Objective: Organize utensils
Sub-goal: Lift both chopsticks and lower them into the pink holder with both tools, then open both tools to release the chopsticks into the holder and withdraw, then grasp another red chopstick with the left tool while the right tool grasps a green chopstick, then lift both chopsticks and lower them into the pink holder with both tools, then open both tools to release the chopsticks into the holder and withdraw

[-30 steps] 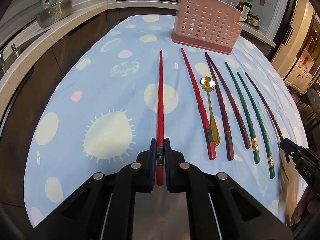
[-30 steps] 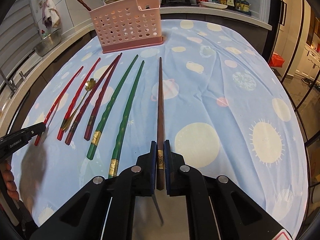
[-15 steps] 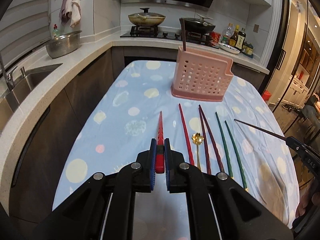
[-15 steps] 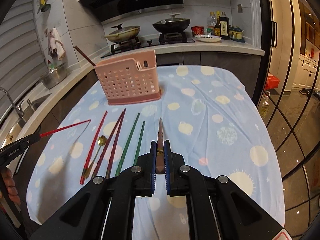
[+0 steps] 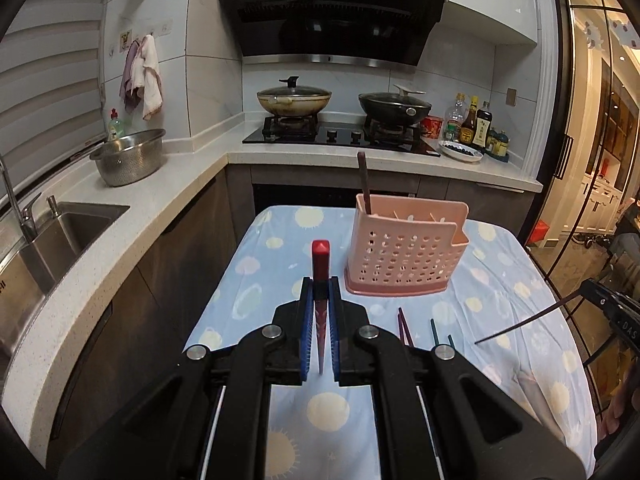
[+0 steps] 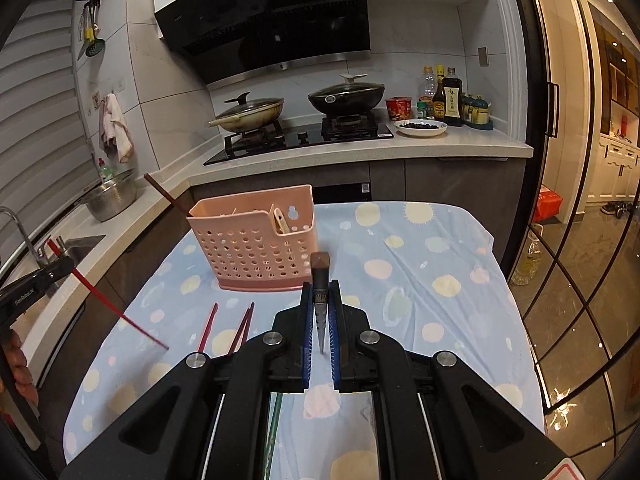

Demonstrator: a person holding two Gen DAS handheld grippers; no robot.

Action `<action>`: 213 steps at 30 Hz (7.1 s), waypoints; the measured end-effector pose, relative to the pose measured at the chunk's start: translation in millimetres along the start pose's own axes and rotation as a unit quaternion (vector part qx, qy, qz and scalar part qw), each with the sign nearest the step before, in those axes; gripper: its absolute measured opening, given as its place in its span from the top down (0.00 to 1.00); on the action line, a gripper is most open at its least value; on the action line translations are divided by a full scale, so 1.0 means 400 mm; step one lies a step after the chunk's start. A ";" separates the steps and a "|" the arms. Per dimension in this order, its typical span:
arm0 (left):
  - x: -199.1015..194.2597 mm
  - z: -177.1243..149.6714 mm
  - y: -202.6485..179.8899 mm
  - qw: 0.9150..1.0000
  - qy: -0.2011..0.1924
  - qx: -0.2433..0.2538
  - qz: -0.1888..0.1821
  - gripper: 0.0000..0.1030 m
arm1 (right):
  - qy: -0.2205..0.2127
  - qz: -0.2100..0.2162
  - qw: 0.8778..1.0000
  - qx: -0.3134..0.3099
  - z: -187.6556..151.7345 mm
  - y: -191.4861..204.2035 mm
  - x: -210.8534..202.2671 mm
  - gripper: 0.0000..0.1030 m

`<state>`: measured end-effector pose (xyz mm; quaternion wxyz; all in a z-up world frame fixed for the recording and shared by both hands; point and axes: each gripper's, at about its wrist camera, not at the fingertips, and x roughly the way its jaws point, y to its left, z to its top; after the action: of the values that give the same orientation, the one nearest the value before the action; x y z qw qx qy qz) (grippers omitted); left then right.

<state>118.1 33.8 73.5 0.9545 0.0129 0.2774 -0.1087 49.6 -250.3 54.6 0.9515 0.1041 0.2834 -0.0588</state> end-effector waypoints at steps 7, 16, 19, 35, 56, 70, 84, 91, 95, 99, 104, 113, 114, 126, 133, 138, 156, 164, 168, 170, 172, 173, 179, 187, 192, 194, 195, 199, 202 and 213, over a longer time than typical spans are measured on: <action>0.010 0.097 -0.040 0.999 -0.035 0.018 -0.004 0.93 | -0.026 0.010 1.000 -0.002 0.101 0.007 0.016 0.94; 0.007 0.262 -0.114 0.995 -0.095 0.026 -0.029 0.93 | -0.088 0.023 0.996 -0.008 0.275 0.039 0.024 0.94; 0.005 0.323 -0.140 0.992 -0.114 0.027 -0.039 0.93 | -0.104 0.029 0.994 0.000 0.342 0.039 0.036 0.94; 0.250 0.405 -0.173 0.996 -0.077 0.023 -0.029 0.93 | -0.057 0.032 0.998 0.001 0.414 0.056 0.271 0.93; 0.240 0.303 -0.121 0.998 -0.060 0.007 -0.018 0.55 | -0.051 0.011 0.998 -0.028 0.288 0.073 0.241 0.66; 0.159 -0.023 -0.066 0.999 0.033 0.024 0.020 0.55 | 0.060 -0.018 0.996 -0.067 -0.098 0.081 0.133 0.63; 0.152 -0.387 -0.061 0.983 0.181 0.017 0.006 0.55 | 0.188 0.018 0.980 -0.061 -0.438 0.140 0.104 0.64; 0.137 -0.429 -0.093 0.981 0.194 0.019 -0.017 0.55 | 0.180 0.006 0.980 -0.081 -0.458 0.157 0.094 0.75; 0.138 -0.437 -0.121 0.980 0.195 0.032 -0.025 0.55 | 0.175 0.002 0.981 -0.081 -0.458 0.149 0.088 0.89; 0.139 -0.450 -0.138 0.980 0.192 0.048 -0.020 0.55 | 0.175 0.003 0.982 -0.076 -0.459 0.138 0.086 0.93; 0.145 -0.448 -0.125 0.981 0.188 0.045 -0.019 0.64 | 0.175 0.004 0.982 -0.073 -0.460 0.136 0.086 0.93; 0.143 -0.441 -0.092 0.981 0.189 0.032 -0.034 0.93 | 0.176 0.007 0.982 -0.072 -0.459 0.135 0.086 0.93; 0.141 -0.440 -0.091 0.981 0.189 0.030 -0.034 0.93 | 0.176 0.007 0.982 -0.069 -0.457 0.133 0.086 0.93; 0.035 -0.313 -0.032 0.992 0.121 0.002 -0.046 0.93 | 0.111 -0.003 0.993 -0.041 -0.336 0.080 0.007 0.93; -0.016 -0.176 0.000 0.997 0.058 -0.010 -0.039 0.93 | 0.045 0.002 0.998 -0.034 -0.194 0.065 -0.032 0.93; -0.023 -0.080 0.005 0.999 0.015 -0.007 -0.027 0.93 | 0.002 0.006 0.999 -0.035 -0.094 0.067 -0.042 0.93; 0.001 0.126 -0.067 0.997 -0.063 0.009 -0.042 0.93 | -0.049 0.023 0.998 -0.028 0.108 0.081 0.019 0.93; -0.012 0.264 -0.129 0.992 -0.107 0.012 -0.066 0.93 | -0.100 0.043 0.994 -0.018 0.276 0.096 0.016 0.93; -0.019 0.349 -0.166 0.988 -0.135 0.010 -0.078 0.93 | -0.119 0.056 0.991 -0.013 0.363 0.112 0.029 0.93; -0.018 0.388 -0.184 0.986 -0.148 0.011 -0.079 0.93 | -0.119 0.062 0.991 -0.009 0.397 0.118 0.050 0.93; -0.006 0.423 -0.201 0.984 -0.157 0.013 -0.077 0.93 | -0.119 0.063 0.991 -0.006 0.419 0.123 0.074 0.93; 0.003 0.438 -0.208 0.984 -0.161 0.014 -0.078 0.93 | -0.118 0.063 0.991 -0.006 0.429 0.126 0.091 0.93; 0.079 0.469 -0.241 0.979 -0.194 0.022 -0.064 0.93 | -0.093 0.070 0.993 -0.001 0.451 0.143 0.195 0.93; 0.236 0.414 -0.229 0.988 -0.133 0.005 -0.074 0.93 | -0.046 0.070 0.996 -0.008 0.398 0.142 0.304 0.93; 0.284 0.386 -0.227 0.991 -0.109 0.004 -0.073 0.93 | -0.030 0.064 0.997 -0.014 0.372 0.142 0.340 0.93; 0.286 0.382 -0.224 0.992 -0.110 0.002 -0.069 0.91 | -0.034 0.060 0.998 -0.012 0.366 0.139 0.341 0.88; 0.284 0.380 -0.225 0.992 -0.109 0.001 -0.064 0.81 | -0.035 0.056 0.998 -0.012 0.364 0.138 0.341 0.86; 0.264 0.375 -0.217 0.992 -0.117 -0.005 -0.045 0.57 | -0.046 0.055 0.997 -0.008 0.354 0.132 0.322 0.66; 0.245 0.370 -0.202 0.992 -0.118 -0.008 -0.047 0.56 | -0.051 0.055 0.997 -0.008 0.343 0.129 0.300 0.66; 0.130 0.303 -0.158 0.992 -0.122 -0.002 -0.034 0.52 | -0.067 0.045 0.996 -0.028 0.256 0.132 0.168 0.66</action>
<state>211.4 -48.6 150.6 0.9771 -0.0122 0.1590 -0.1410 168.3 -226.1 110.0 0.9726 0.0856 0.2156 -0.0147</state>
